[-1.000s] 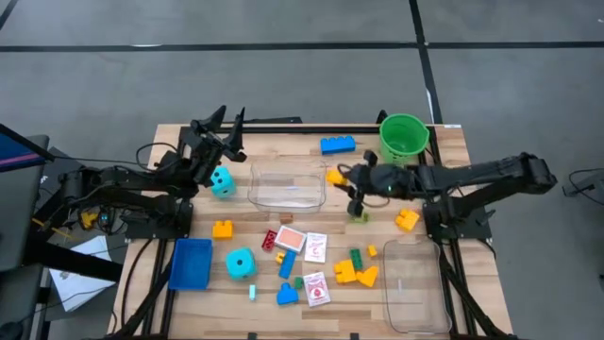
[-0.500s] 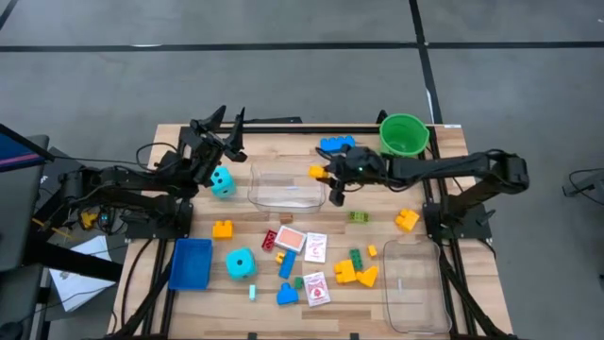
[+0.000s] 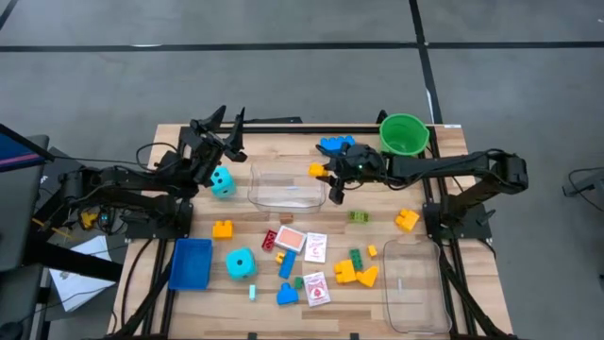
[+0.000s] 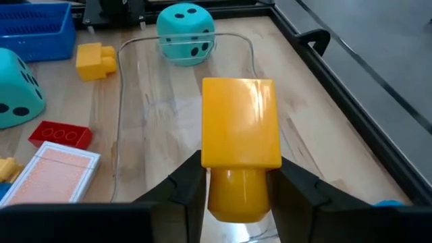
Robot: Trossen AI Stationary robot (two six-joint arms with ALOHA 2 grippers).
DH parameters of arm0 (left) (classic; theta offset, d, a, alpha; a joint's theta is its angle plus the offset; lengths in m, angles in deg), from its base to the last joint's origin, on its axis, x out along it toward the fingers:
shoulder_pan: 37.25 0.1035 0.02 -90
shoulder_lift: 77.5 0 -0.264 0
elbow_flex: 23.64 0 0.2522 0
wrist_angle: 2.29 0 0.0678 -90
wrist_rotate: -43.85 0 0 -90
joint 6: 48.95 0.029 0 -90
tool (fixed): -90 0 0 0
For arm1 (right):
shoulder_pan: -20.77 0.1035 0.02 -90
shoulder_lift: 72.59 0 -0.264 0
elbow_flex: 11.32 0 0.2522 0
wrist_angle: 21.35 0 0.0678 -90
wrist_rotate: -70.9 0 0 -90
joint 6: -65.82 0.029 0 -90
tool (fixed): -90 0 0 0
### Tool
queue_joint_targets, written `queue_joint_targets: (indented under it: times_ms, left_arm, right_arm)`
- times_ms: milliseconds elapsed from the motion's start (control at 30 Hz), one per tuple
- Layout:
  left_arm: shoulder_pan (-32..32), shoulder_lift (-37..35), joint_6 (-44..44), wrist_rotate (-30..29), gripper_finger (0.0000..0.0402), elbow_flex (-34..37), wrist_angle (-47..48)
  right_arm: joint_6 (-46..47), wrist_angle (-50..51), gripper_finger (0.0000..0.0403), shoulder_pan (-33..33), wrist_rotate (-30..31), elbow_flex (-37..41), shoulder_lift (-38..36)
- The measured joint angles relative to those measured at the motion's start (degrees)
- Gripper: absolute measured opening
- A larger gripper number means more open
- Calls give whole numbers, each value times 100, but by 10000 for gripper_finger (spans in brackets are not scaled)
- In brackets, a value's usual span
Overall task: Pick & Place Toys
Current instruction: Put the yellow game piece into the top transparent bin
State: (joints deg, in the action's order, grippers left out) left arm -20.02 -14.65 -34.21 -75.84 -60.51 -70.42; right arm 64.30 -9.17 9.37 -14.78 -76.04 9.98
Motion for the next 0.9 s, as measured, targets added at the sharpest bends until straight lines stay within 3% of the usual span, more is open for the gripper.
queue_joint_targets:
  times_ms: [467, 900]
  left_arm:
    - [-4, 0, -17, 1, 315, 2, -4]
    - [-4, 0, -18, 0, 315, 2, -6]
  right_arm:
    - [-46, -813, 125, -118, -220, 0, 671]
    - [-42, -806, 129, -302, -323, -4, 782]
